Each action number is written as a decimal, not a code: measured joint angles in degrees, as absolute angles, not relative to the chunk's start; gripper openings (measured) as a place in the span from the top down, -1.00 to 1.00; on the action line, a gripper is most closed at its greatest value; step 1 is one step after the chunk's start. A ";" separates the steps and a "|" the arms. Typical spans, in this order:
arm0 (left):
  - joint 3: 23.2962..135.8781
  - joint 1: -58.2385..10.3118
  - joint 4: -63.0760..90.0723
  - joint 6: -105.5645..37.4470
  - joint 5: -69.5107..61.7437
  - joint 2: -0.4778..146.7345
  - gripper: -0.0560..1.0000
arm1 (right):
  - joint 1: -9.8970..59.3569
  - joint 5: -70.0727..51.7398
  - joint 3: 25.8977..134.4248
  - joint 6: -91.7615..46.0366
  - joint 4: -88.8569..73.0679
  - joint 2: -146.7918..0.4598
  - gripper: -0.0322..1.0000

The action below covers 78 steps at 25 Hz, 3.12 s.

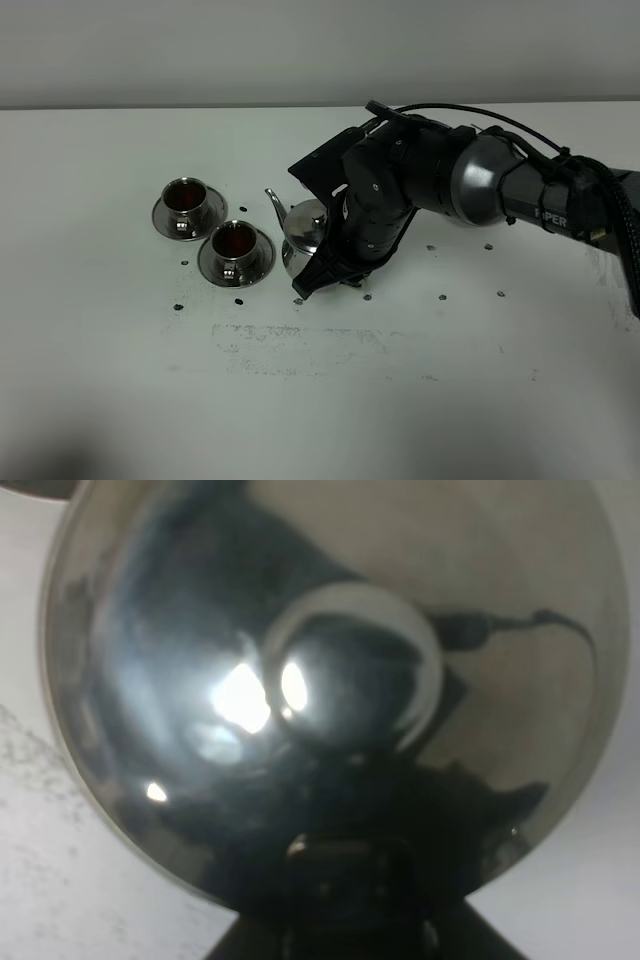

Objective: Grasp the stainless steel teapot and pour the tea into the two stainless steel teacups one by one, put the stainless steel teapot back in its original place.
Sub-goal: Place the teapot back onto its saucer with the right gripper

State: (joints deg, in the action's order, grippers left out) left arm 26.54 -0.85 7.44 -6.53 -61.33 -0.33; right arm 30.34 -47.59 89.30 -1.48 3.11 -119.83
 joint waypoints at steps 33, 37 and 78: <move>26.54 -0.85 7.44 -6.53 -61.33 -0.33 0.19 | 5.92 -46.72 90.25 -0.34 7.35 -118.62 0.55; 26.54 -0.85 7.44 -6.53 -61.33 -0.33 0.19 | 5.92 -45.67 90.25 0.00 7.16 -119.57 0.55; 26.54 -0.85 7.44 -6.53 -61.33 -0.33 0.19 | 5.62 -44.41 90.25 -0.83 6.98 -122.46 -0.31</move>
